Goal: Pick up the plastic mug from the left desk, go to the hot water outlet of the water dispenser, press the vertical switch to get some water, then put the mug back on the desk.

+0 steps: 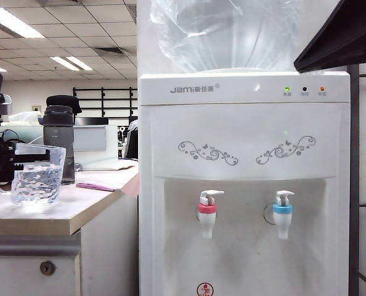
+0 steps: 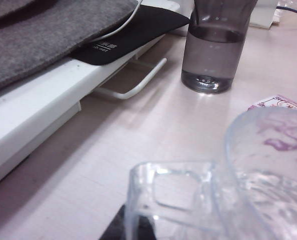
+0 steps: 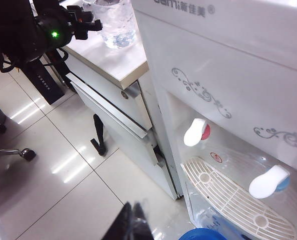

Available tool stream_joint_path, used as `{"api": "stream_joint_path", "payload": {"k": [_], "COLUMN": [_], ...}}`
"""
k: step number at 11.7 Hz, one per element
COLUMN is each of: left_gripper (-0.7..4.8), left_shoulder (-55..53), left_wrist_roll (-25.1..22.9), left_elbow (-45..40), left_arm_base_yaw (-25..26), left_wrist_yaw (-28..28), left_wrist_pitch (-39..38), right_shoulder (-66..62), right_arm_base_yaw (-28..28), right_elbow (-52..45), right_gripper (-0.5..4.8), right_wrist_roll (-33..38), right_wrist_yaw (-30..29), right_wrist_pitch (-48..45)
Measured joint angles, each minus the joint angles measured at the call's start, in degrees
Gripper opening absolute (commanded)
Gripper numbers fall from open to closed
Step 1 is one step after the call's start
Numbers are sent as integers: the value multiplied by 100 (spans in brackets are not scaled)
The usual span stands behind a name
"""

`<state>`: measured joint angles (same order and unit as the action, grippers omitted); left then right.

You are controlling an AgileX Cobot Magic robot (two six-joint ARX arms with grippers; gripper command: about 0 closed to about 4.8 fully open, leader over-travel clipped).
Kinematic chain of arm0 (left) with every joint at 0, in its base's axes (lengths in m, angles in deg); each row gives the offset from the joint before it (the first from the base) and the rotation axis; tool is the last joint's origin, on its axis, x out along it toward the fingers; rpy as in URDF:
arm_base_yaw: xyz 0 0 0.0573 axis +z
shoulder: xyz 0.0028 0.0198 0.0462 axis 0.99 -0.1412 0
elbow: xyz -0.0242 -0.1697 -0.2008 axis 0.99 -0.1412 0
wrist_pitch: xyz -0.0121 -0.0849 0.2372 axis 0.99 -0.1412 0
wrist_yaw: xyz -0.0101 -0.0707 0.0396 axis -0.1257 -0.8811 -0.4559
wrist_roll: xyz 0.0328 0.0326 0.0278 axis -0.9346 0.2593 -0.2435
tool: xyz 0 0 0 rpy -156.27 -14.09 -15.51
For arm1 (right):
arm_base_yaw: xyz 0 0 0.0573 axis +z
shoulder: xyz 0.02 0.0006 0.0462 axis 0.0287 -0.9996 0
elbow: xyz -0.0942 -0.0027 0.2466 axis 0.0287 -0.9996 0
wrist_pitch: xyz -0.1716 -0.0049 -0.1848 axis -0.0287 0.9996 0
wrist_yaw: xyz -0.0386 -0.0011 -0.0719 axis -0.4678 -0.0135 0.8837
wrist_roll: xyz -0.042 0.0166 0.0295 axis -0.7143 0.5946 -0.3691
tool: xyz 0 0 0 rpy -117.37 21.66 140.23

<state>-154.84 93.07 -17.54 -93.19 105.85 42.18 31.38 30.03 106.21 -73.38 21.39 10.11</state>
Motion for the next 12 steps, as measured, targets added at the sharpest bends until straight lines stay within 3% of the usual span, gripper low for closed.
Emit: {"api": "stream_joint_path", "payload": {"k": [2, 3, 12], "left_gripper": [10, 103, 133], "left_shoulder": [0, 0, 2], "left_wrist_roll": [-2, -2, 4], "left_elbow": [0, 2, 2], "left_arm_base_yaw": [0, 0, 2], "left_wrist_yaw": [0, 0, 24], "left_wrist_pitch": [-2, -4, -345], "right_shoulder": [0, 0, 0], "right_arm_base_yaw": [0, 0, 0], "right_elbow": [2, 2, 2], "right_gripper": [-6, -6, -6], "right_wrist_roll": [0, 0, 0], "right_wrist_yaw": [0, 0, 0], "right_wrist_pitch": [-2, -2, -2]}}
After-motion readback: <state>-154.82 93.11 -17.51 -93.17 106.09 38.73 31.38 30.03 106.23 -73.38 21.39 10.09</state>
